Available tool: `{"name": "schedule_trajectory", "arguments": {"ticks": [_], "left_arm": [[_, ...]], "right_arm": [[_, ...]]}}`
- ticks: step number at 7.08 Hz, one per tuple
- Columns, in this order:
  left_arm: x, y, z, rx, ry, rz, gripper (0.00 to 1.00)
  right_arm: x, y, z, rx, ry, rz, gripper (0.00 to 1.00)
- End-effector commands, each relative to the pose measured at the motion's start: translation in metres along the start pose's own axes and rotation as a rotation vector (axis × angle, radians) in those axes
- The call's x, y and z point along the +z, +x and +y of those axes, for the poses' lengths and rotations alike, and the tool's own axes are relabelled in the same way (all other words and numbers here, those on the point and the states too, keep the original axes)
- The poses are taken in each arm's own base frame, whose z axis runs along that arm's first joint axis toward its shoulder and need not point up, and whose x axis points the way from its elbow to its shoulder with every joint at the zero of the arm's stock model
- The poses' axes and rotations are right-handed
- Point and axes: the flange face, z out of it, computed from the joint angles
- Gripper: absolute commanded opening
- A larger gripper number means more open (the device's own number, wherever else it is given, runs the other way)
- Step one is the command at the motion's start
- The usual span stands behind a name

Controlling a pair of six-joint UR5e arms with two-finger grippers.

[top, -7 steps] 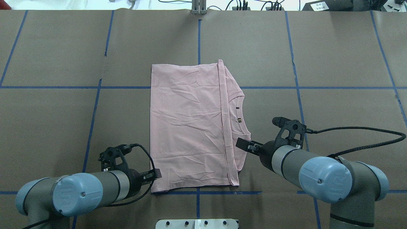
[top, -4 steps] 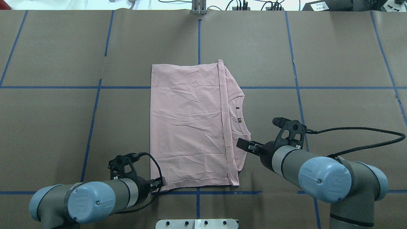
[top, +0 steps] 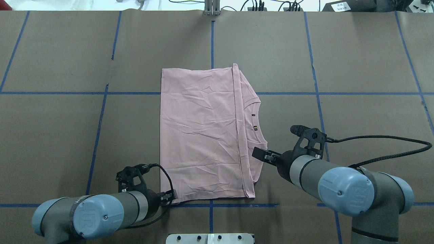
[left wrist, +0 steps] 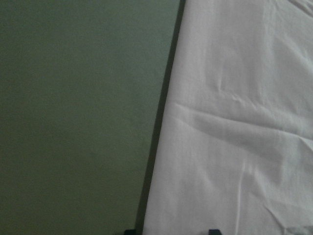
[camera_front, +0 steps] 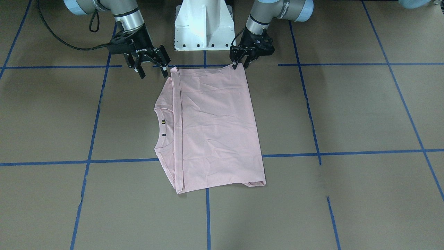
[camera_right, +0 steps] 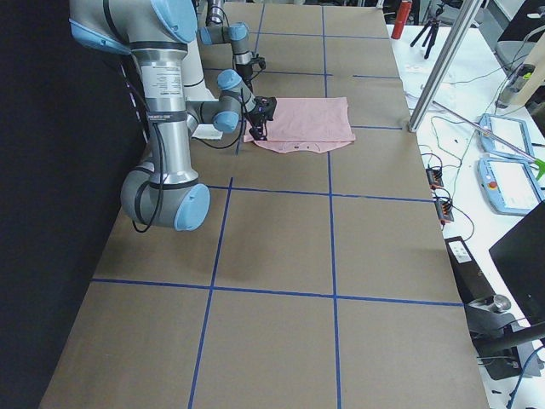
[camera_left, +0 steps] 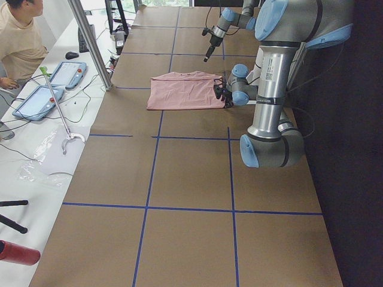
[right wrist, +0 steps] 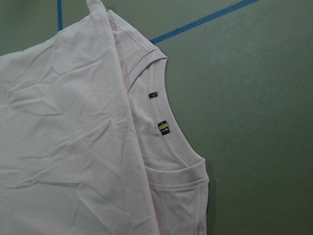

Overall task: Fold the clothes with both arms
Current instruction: 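Position both grippers at the shirt's edge nearest the robot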

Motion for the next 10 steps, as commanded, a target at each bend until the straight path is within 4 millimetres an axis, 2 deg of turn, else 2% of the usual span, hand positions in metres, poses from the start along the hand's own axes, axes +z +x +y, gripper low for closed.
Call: {"name": "schedule_trajectory", "arguments": {"ticks": [1,2,3,6,7,8,9,10], "left_arm": [[0.0,0.0,0.001,0.002,-0.002,0.0,0.56],[0.002,-0.001,0.001,0.001,-0.001,-0.005,0.39],[0.003,-0.002,0.001,0.012,-0.002,-0.006,0.0],[0.001,0.001,0.003,0.019,-0.005,-0.001,0.0],[0.001,0.001,0.002,0.018,-0.004,0.001,0.0],[0.001,0.001,0.002,0.018,-0.004,0.001,0.0],[0.0,0.002,0.002,0.018,-0.004,0.002,0.0],[-0.002,0.004,0.003,0.018,-0.006,0.008,0.0]], "right_arm": [[0.0,0.001,-0.001,0.0,0.004,0.003,1.0],[0.0,0.001,-0.001,0.0,0.004,0.003,1.0],[0.001,0.002,-0.001,-0.001,0.004,0.004,1.0],[0.006,0.002,0.002,0.01,0.005,0.011,0.98],[0.017,0.004,0.008,0.033,0.003,0.046,0.89],[0.021,-0.022,0.021,0.065,0.003,0.135,0.82],[0.028,-0.055,0.041,0.05,0.004,0.242,0.8],[0.043,-0.075,0.056,0.029,0.002,0.292,0.78]]}}
